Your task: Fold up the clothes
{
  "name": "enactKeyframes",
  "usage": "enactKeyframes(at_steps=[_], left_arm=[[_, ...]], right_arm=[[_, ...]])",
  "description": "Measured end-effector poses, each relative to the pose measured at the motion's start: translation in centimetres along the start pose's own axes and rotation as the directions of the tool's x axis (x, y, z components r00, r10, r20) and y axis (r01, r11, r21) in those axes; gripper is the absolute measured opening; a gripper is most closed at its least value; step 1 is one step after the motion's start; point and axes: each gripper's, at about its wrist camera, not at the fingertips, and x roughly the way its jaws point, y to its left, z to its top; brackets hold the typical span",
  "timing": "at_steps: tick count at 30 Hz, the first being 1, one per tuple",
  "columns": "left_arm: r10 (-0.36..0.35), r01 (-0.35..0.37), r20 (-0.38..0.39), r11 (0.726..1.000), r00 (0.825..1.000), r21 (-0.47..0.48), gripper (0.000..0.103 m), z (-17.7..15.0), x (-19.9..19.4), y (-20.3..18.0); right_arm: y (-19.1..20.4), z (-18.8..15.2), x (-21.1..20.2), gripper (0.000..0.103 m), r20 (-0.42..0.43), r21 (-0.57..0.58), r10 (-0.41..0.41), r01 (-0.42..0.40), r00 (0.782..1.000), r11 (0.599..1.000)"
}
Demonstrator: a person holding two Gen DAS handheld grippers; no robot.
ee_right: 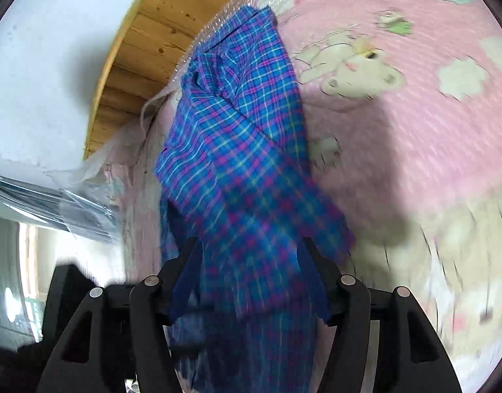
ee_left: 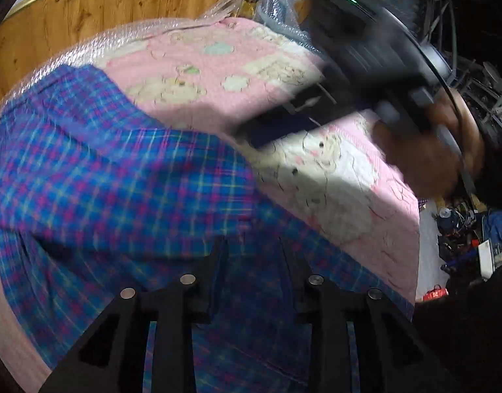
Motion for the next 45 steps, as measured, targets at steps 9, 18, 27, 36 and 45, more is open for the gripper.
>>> enactKeyframes(at_steps=[9, 18, 27, 36, 45], left_arm=[[0.131, -0.052, 0.17, 0.912, 0.977, -0.406, 0.032, -2.3, -4.8, 7.7], [0.201, 0.014, 0.219, 0.705, 0.955, -0.71, 0.032, -0.1, -3.6, 20.1], [0.18, 0.085, 0.294, 0.704, 0.939, -0.705, 0.031, 3.4, -2.1, 23.0], [0.142, 0.197, 0.382, 0.666, 0.913, -0.719, 0.031, 1.4, -4.5, 22.0], [0.09, 0.249, 0.387, 0.629, 0.918, -0.737, 0.037, -0.4, -5.1, 19.6]], right_arm=[[1.3, 2.3, 2.5, 0.061, 0.043, -0.303, -0.301, 0.3, 0.953, 0.904], [2.4, 0.5, 1.8, 0.002, 0.029, -0.402, -0.361, 0.342, 0.932, 0.849], [1.4, -3.2, -1.8, 0.002, -0.048, -0.077, -0.154, 0.15, 0.987, 0.986], [1.1, -7.3, -0.8, 0.002, -0.081, 0.098, -0.052, 0.06, 0.995, 0.993], [1.7, -10.4, -0.4, 0.006, -0.085, 0.14, -0.037, 0.048, 0.996, 0.989]])
